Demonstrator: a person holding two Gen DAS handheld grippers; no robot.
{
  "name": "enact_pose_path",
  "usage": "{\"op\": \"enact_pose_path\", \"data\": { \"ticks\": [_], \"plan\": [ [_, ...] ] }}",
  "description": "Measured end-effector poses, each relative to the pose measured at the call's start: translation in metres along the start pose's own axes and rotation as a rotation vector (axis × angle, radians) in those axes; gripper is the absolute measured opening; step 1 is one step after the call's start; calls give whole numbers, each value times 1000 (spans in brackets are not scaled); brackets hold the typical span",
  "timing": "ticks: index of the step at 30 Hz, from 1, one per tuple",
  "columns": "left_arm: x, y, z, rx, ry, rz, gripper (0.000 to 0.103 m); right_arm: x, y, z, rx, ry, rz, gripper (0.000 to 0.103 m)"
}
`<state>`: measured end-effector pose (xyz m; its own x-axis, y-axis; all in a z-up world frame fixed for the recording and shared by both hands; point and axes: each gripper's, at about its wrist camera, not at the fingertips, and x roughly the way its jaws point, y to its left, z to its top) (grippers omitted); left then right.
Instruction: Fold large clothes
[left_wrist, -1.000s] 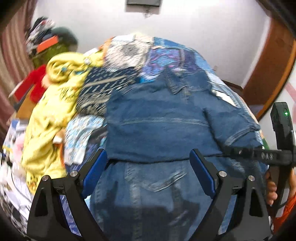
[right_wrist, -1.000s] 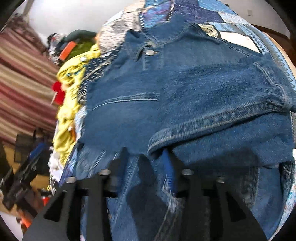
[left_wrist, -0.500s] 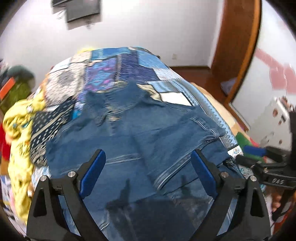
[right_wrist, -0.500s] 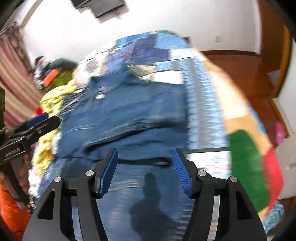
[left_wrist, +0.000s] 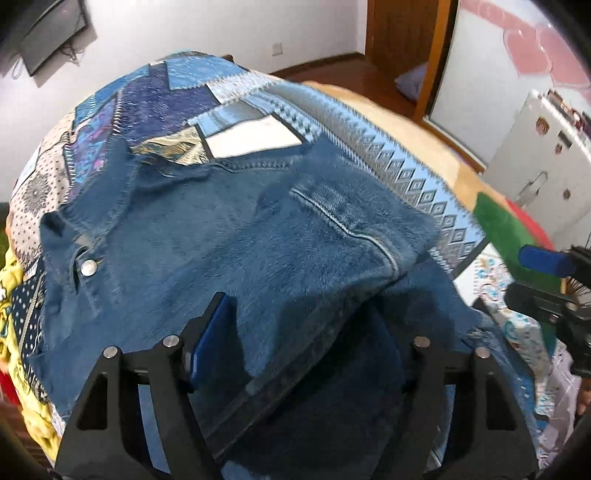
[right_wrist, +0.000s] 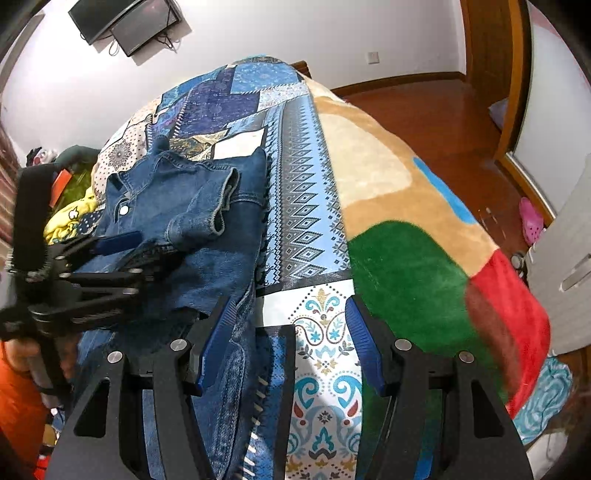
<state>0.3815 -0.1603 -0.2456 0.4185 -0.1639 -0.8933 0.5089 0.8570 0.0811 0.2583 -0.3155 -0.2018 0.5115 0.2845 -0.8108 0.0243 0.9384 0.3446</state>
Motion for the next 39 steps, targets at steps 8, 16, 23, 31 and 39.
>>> {"op": "enact_pose_path", "data": {
  "ticks": [8, 16, 23, 31, 39],
  "plan": [
    [-2, 30, 9, -117, -29, -124, 5, 6, 9, 9, -41, 12, 11, 58],
    [-90, 107, -8, -284, -257, -39, 3, 9, 45, 35, -140, -17, 3, 58],
    [-159, 192, -67, -435, -402, 126, 3, 38, 78, 42, -202, 30, -16, 58],
    [-105, 244, -151, -571, -209, 133, 11, 71, 97, 21, -243, 122, -58, 63],
    [-74, 252, -222, -725, -102, 116, 29, 73, 93, 19, -214, 139, -67, 71]
  ]
}}
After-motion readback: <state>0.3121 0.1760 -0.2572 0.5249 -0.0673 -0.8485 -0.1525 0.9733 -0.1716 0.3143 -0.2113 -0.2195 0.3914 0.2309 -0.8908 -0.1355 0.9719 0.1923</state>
